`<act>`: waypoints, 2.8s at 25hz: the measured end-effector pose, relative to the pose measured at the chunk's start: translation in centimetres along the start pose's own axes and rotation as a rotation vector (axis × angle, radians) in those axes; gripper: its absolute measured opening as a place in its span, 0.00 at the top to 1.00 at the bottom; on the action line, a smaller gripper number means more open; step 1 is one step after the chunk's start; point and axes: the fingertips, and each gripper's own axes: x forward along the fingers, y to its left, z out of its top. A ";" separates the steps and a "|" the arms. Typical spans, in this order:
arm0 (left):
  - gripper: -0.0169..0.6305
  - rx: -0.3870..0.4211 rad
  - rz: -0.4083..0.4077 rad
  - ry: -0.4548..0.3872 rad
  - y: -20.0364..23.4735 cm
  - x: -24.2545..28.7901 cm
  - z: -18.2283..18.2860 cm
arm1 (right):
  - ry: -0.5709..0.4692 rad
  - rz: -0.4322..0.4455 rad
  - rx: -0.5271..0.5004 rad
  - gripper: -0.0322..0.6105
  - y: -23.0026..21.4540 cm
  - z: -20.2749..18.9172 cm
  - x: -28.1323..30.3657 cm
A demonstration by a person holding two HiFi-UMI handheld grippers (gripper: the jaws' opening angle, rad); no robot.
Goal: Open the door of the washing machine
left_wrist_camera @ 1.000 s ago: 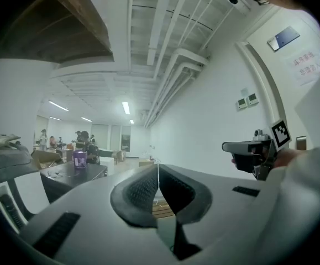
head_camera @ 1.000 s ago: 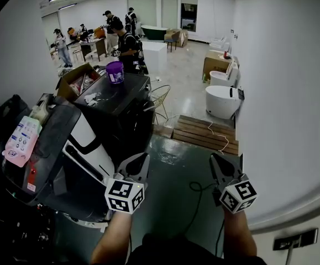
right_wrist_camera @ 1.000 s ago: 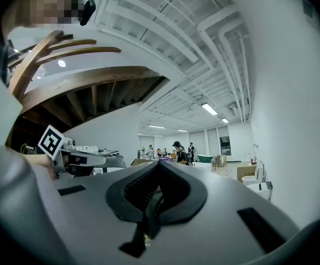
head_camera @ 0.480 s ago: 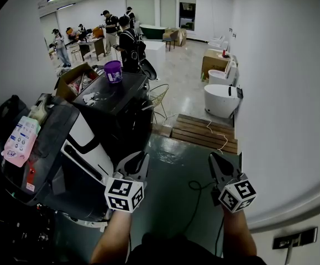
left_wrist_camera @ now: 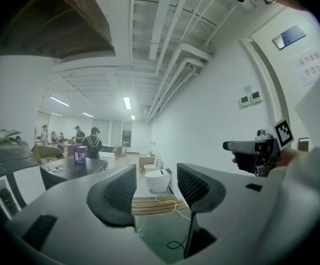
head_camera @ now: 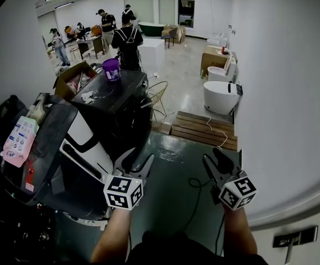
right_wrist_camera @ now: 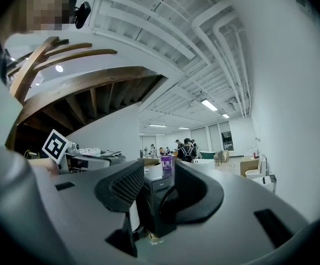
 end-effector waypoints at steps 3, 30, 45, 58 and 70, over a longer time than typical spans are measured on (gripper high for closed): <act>0.56 -0.002 -0.003 0.005 -0.1 0.1 0.0 | 0.010 0.002 0.005 0.61 0.1 -0.1 0.0; 0.15 0.052 0.041 0.039 -4.3 0.2 -0.7 | 0.083 0.123 0.037 0.04 -1.0 -1.7 -2.1; 0.15 0.025 -0.007 0.071 -6.9 6.4 -2.1 | 0.106 0.115 0.125 0.04 -6.5 -4.2 -2.7; 0.15 -0.003 -0.121 0.105 0.6 20.1 -2.5 | 0.166 0.062 0.118 0.04 -13.6 -5.3 10.1; 0.15 -0.021 -0.147 0.130 9.9 27.3 -2.1 | 0.198 0.082 0.123 0.04 -15.7 -5.7 22.2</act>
